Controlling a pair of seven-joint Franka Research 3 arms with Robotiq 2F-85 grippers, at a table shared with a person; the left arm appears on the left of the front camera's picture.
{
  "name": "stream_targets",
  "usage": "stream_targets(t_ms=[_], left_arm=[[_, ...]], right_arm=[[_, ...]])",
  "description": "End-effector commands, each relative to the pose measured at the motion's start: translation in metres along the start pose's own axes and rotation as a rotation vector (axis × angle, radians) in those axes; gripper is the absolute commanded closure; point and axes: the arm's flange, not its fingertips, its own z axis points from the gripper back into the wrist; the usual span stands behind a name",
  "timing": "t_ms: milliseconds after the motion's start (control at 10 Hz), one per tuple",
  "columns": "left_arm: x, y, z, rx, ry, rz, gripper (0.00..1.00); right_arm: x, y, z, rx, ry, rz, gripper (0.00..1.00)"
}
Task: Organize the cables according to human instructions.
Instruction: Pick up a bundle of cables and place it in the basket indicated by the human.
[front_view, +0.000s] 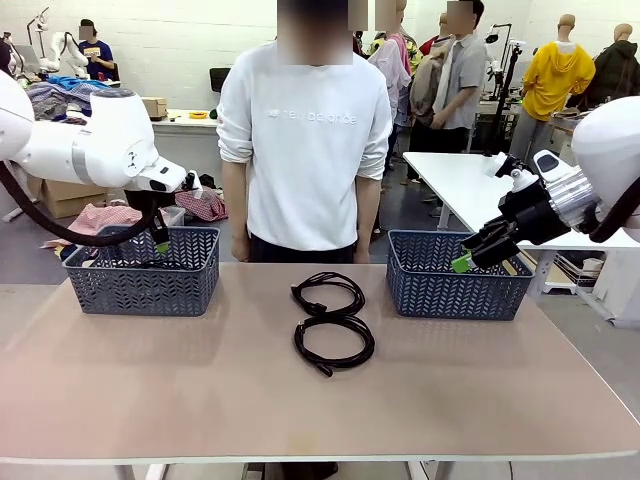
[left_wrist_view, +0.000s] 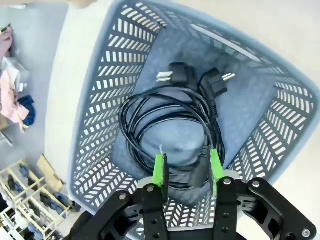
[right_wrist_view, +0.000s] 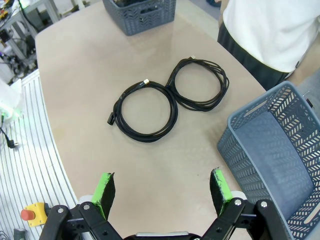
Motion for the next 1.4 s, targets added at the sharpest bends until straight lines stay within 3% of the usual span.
stream_targets(t_ms=[0, 100, 200, 300, 400, 900, 1000, 1300], left_arm=[[0.0004, 0.0018, 0.0047, 0.011, 0.013, 0.02, 0.27], [-0.0006, 0.0018, 0.0055, 0.005, 0.015, 0.026, 0.41], [-0.0008, 0.0015, 0.0061, -0.003, 0.015, 0.03, 0.07], [-0.0005, 0.0008, 0.0069, -0.011, 0.015, 0.039, 0.22], [-0.0002, -0.0004, 0.0073, -0.015, 0.011, 0.041, 0.0], [-0.0001, -0.003, 0.0098, -0.016, -0.018, 0.087, 0.0], [0.001, -0.0016, 0.0037, -0.017, 0.006, 0.03, 0.0], [0.001, -0.0016, 0.0037, -0.017, 0.006, 0.03, 0.0]], right_arm=[[0.0005, -0.0035, -0.0012, 0.014, -0.035, 0.019, 0.0], [0.0005, -0.0035, -0.0012, 0.014, -0.035, 0.019, 0.0], [0.0005, -0.0035, -0.0012, 0.014, -0.035, 0.019, 0.0], [0.0005, -0.0035, -0.0012, 0.014, -0.035, 0.019, 0.0], [0.0005, -0.0035, -0.0012, 0.014, -0.035, 0.019, 0.0], [0.0005, -0.0035, -0.0012, 0.014, -0.035, 0.019, 0.0], [0.0005, -0.0035, -0.0012, 0.014, -0.035, 0.019, 0.0], [0.0005, -0.0035, -0.0012, 0.014, -0.035, 0.019, 0.0]])
